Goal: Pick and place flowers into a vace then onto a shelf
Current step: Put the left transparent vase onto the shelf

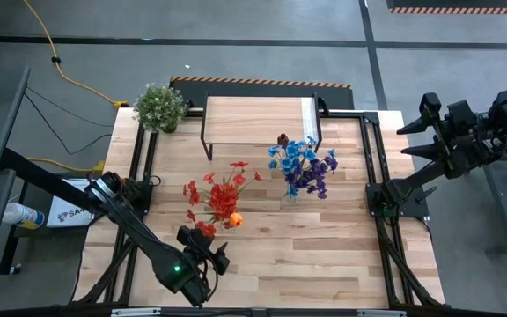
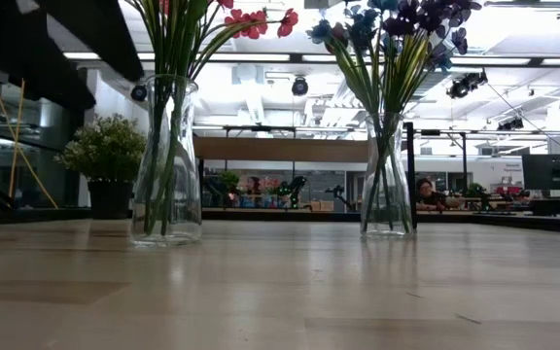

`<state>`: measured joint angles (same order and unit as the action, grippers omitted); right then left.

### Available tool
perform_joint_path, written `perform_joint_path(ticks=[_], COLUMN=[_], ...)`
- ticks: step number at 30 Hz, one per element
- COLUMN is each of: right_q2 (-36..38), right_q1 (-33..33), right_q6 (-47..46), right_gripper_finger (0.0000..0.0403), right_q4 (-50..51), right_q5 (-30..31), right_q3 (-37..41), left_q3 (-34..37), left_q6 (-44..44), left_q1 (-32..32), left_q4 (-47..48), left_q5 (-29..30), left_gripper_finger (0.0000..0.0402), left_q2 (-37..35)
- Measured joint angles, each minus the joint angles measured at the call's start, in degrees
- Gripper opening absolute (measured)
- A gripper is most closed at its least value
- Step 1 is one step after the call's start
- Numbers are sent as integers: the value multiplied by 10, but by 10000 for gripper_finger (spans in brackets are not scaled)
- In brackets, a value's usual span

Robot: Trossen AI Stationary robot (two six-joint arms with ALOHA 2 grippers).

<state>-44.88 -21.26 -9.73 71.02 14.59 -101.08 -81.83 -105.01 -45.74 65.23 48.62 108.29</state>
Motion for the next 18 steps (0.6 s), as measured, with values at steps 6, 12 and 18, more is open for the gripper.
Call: perform_joint_path(ticks=[6, 12, 18], right_q2=[0, 0, 0], right_q1=[0, 0, 0], right_q6=[8, 8, 8], right_gripper_finger=[213, 209, 213], right_q4=[0, 0, -1], right_q5=[0, 0, 0], right_q3=[0, 0, 0], left_q3=[29, 39, 39], left_q6=[-3, -4, 13], left_q1=[0, 0, 0], left_q4=[-27, -43, -43], left_q5=[14, 58, 103], left_gripper_finger=[377, 382, 377], left_q2=[7, 7, 7])
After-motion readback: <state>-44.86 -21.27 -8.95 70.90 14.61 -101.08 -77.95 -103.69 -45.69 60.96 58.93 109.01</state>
